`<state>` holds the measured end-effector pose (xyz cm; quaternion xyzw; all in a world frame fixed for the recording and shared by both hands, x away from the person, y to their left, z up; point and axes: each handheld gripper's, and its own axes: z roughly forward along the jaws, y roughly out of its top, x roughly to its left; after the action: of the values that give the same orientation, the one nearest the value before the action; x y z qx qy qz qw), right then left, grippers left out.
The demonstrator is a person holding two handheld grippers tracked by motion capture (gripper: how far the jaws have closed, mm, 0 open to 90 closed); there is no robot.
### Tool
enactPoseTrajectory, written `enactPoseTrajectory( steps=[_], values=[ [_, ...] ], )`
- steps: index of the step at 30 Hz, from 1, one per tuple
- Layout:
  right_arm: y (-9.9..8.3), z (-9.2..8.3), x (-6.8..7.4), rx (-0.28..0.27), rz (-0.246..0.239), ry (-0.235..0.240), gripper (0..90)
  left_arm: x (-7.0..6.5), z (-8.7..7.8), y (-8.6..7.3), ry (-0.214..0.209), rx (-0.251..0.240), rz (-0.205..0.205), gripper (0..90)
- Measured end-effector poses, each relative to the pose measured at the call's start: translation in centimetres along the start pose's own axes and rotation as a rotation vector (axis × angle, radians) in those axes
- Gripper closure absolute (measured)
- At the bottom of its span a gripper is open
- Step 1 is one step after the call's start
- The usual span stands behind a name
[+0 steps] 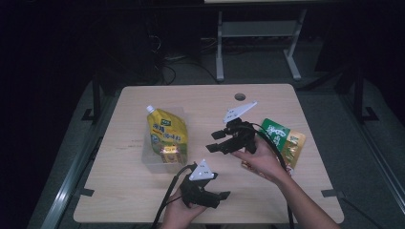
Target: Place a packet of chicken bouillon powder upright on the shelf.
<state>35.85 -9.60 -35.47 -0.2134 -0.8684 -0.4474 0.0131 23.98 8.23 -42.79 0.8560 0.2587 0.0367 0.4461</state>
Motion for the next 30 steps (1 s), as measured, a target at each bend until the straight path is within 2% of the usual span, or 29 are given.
enactPoseTrajectory(
  steps=[12,14,17,25,26,30],
  values=[
    [-2.4,-3.1,-1.4,-0.002,0.055,-0.062,38.0,0.0,1.2,1.6,-0.006,-0.009,0.038,28.7],
    [-2.8,-4.1,-1.7,-0.006,0.069,-0.089,38.1,0.0,1.8,2.0,-0.008,-0.011,0.045,30.4],
    [-3.1,-4.8,-2.0,-0.013,0.081,-0.1,37.7,0.0,2.1,2.2,-0.013,-0.018,0.036,31.5],
    [-4.3,-6.9,-2.8,-0.007,0.104,-0.143,37.1,0.5,3.3,3.0,-0.007,-0.008,0.042,35.7],
    [-4.8,-7.3,-2.9,-0.003,0.109,-0.159,37.2,0.6,3.4,3.1,-0.005,-0.01,0.039,36.9],
    [-5.5,-8.0,-3.2,-0.01,0.13,-0.171,37.1,0.7,3.9,3.5,-0.013,-0.014,0.027,38.5]
  ],
)
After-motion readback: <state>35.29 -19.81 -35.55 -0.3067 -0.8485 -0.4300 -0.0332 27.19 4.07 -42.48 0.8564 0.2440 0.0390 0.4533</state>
